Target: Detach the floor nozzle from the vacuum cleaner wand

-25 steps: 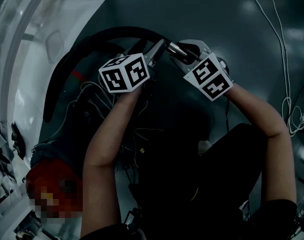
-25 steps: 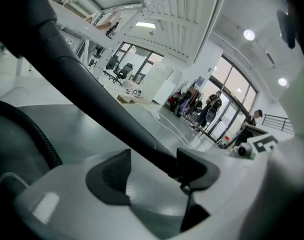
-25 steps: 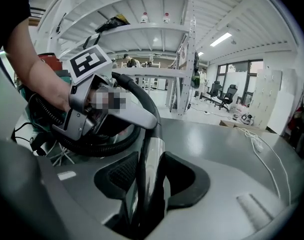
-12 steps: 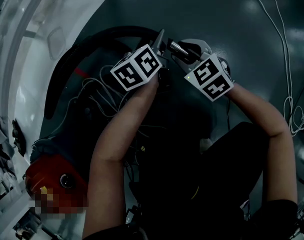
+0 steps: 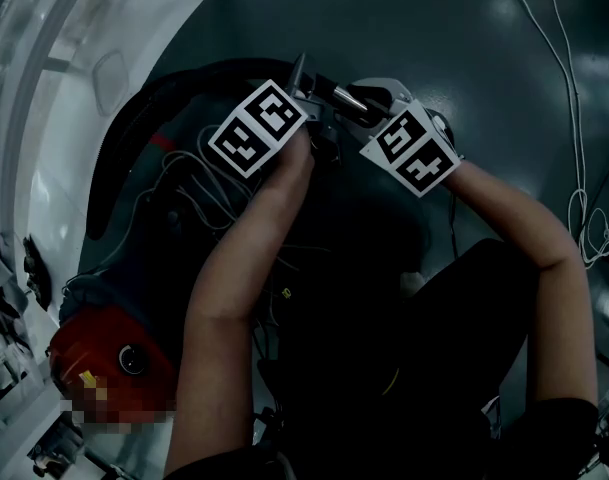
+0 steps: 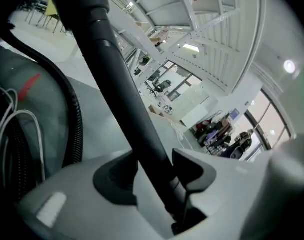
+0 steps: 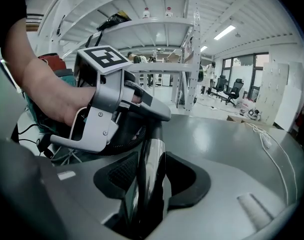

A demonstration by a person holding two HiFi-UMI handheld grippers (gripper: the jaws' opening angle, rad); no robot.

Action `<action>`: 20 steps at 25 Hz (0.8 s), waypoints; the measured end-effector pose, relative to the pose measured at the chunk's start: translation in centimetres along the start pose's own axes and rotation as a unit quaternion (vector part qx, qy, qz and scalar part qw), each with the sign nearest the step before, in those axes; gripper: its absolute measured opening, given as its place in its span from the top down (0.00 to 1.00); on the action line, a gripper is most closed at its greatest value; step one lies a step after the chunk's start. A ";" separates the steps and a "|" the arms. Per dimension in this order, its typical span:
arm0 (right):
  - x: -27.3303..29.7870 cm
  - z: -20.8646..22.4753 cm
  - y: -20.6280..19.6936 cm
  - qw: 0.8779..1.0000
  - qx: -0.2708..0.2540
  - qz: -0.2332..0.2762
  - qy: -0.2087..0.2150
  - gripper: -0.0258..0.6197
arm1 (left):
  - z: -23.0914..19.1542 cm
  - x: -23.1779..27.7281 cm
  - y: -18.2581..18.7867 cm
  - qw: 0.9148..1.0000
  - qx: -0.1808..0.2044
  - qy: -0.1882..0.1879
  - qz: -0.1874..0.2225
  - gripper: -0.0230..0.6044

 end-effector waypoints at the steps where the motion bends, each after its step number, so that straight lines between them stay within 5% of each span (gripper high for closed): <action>1: 0.1 0.0 0.1 1.000 0.000 -0.003 0.003 0.69 | 0.0 0.0 0.0 1.000 -0.001 -0.001 -0.003 0.61; 20: 1.5 0.3 0.1 0.998 0.005 -0.055 -0.008 0.70 | -0.1 0.7 0.2 0.999 -0.022 -0.028 -0.023 0.65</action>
Point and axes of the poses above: the fingertips, and each gripper's own axes: x forward along the fingers, z to its right, y out of its top, the point moved 1 cm from there along -x, backward along the fingers, and after that the axes turned 11 degrees about x, right-handed, at the moved point
